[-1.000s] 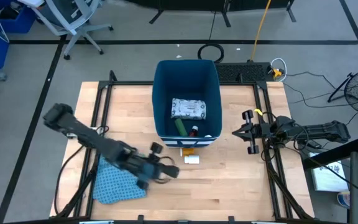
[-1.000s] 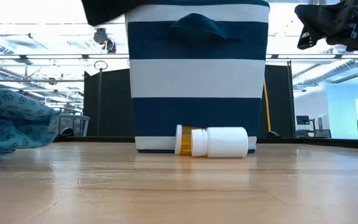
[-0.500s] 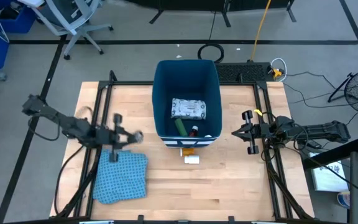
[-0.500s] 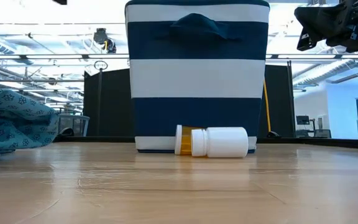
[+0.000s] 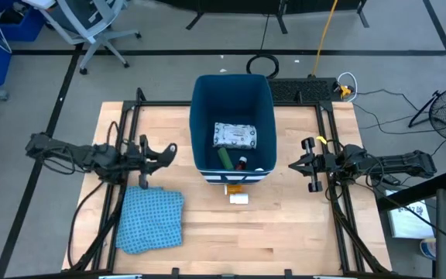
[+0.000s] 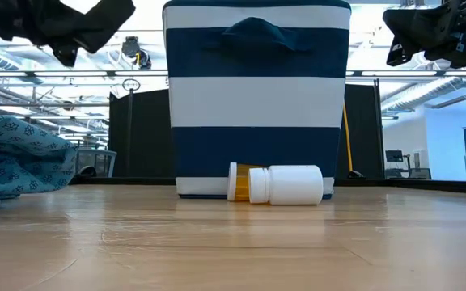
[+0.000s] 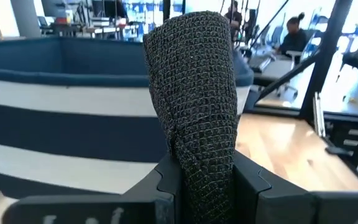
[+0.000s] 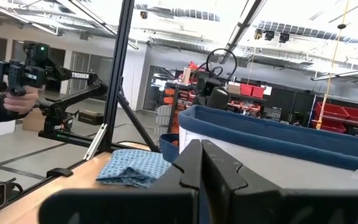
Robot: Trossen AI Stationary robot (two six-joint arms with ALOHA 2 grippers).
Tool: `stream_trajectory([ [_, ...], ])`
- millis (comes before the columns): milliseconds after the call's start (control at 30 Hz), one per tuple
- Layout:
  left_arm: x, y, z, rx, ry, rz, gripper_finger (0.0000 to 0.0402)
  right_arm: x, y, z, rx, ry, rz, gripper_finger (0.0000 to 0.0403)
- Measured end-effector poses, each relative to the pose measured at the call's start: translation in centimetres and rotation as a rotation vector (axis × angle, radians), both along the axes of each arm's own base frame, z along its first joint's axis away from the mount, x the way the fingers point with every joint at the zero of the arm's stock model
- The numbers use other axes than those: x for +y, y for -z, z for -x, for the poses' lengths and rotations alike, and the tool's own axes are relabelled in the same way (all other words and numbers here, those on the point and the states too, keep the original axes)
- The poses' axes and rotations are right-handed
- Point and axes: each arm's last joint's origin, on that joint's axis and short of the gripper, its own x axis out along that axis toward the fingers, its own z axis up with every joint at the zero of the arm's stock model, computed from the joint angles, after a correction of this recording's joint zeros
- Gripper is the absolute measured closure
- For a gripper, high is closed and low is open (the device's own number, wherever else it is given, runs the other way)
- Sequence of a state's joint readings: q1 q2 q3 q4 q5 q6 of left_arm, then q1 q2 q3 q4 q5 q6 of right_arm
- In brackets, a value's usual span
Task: Pick & place medical supplies in basket/bin
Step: Put the black bandage into the blue bin
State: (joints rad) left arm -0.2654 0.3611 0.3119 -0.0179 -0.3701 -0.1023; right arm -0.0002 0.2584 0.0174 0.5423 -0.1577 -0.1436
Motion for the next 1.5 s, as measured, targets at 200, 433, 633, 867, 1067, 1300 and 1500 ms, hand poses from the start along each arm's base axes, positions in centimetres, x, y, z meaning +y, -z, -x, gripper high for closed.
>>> stream_trajectory([
  [200,0.0,1.4,-0.1,-0.016,0.001,-0.015,0.0323,0.0,0.0,0.0,0.001,0.000,0.000,0.0403],
  [433,0.2,4.6,-0.4,-0.106,0.003,0.032,0.0323,0.0,0.0,0.0,0.005,0.000,0.000,0.0403],
  [633,0.8,1.8,-0.7,-0.162,-0.033,0.119,0.0323,0.0,0.0,0.0,-0.004,0.001,0.004,0.0403],
  [867,1.2,-7.3,-3.3,-0.076,-0.052,0.098,0.0323,0.0,-0.1,0.0,-0.012,0.008,0.027,0.0403],
  [1067,2.9,-13.5,-10.4,0.180,-0.043,0.074,0.0323,0.0,-0.1,0.0,-0.018,0.010,0.032,0.0403],
  [1300,7.9,-14.0,-20.6,0.445,0.007,0.097,0.0323,0.0,-0.2,0.1,-0.027,0.012,0.031,0.0403],
  [1500,12.1,-10.9,-27.2,0.539,0.065,0.139,0.0323,0.0,0.0,0.0,-0.004,0.020,0.054,0.0403],
])
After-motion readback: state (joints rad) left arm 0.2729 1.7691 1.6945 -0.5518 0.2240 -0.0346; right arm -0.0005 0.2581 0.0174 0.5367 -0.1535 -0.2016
